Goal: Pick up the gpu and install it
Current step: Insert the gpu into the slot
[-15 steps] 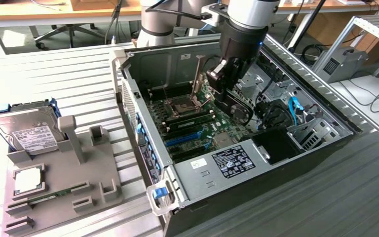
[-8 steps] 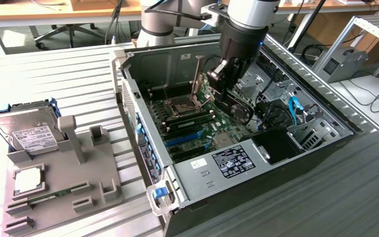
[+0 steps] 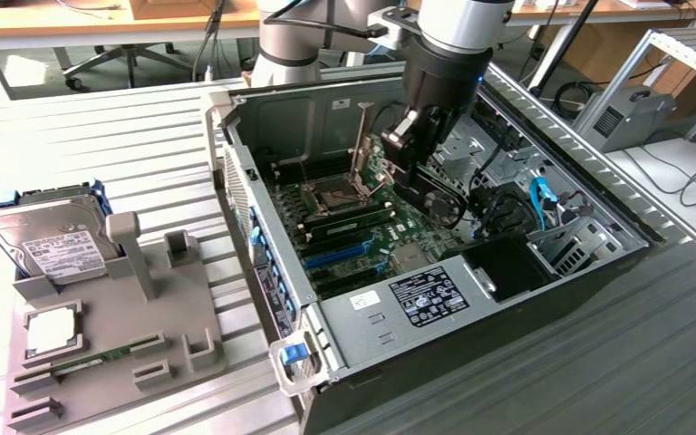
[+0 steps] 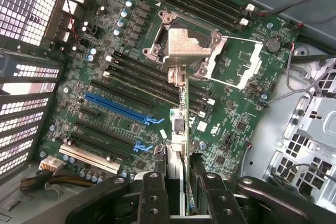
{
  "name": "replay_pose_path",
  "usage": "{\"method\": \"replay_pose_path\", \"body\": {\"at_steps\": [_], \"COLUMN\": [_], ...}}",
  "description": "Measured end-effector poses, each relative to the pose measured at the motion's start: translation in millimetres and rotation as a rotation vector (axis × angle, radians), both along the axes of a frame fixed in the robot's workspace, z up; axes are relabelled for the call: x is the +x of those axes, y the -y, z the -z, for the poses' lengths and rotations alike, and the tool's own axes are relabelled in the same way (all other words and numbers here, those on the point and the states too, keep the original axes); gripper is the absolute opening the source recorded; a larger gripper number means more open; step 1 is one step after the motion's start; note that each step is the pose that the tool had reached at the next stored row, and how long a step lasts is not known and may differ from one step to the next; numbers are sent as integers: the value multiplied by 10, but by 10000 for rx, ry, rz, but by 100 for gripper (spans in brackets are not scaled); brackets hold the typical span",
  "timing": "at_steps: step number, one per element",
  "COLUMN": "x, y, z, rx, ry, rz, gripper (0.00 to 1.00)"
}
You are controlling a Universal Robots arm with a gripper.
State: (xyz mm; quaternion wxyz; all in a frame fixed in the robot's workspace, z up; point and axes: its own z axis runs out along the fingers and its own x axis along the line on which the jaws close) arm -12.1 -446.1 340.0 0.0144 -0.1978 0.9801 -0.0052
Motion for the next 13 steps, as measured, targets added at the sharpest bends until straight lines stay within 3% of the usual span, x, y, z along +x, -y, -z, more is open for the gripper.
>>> {"method": "replay_pose_path", "body": {"at_steps": [13], "x": [0], "y": [0], "z": [0], "rx": [0], "ry": [0], "rz": [-506], "gripper": [29]}}
